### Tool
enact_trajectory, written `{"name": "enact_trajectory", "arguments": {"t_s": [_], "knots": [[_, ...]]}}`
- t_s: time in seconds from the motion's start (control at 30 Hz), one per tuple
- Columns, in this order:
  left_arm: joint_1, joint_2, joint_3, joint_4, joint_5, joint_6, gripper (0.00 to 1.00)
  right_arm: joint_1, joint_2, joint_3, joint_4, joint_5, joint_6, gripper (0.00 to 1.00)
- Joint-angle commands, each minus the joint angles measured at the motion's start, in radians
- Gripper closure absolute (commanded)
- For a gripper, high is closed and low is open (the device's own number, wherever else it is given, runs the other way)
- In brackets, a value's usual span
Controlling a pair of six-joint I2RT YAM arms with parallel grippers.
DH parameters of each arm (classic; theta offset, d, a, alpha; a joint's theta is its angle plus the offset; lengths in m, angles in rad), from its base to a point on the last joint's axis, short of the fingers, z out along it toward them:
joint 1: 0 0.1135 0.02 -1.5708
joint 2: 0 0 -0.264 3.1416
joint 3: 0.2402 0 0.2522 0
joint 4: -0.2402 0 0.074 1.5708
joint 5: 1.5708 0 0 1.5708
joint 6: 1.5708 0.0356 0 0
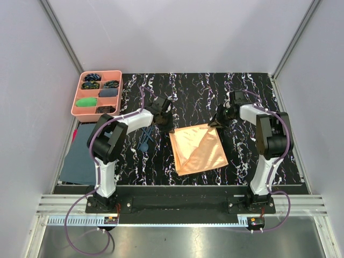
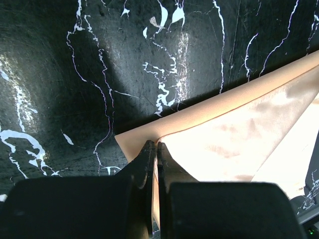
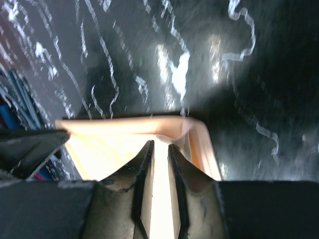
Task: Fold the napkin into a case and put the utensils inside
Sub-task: Turn over the upper triangle folded napkin at the center of the board.
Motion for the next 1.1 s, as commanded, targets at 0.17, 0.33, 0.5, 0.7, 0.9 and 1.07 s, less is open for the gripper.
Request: {"name": "enact_trajectory", "arguments": {"t_s": [0.17, 0.33, 0.5, 0.7, 0.9, 1.07], "knots": [[0.002, -0.008, 0.018, 0.009, -0.016, 0.005, 1.0, 0.076, -0.252, -0.158, 0.055, -0.085, 0.054, 0.62], [0.003, -0.024, 0.009, 0.007, -0.028, -0.002, 1.0, 0.226, -0.31, -0.249, 0.118, -0.125, 0.121, 0.58], [0.002, -0.027, 0.003, 0.009, -0.03, -0.01, 1.0, 0.323, -0.315, -0.339, 0.247, -0.185, 0.228, 0.57], [0.003, -0.03, -0.003, 0.007, -0.039, -0.022, 1.0, 0.407, -0.29, -0.454, 0.452, -0.217, 0.332, 0.72], [0.003, -0.033, -0.008, 0.009, -0.053, -0.036, 1.0, 0.452, -0.257, -0.488, 0.503, -0.219, 0.353, 0.75], [0.007, -0.035, -0.006, 0.01, -0.069, -0.045, 1.0, 0.479, -0.209, -0.563, 0.593, -0.246, 0.391, 0.77]]}}
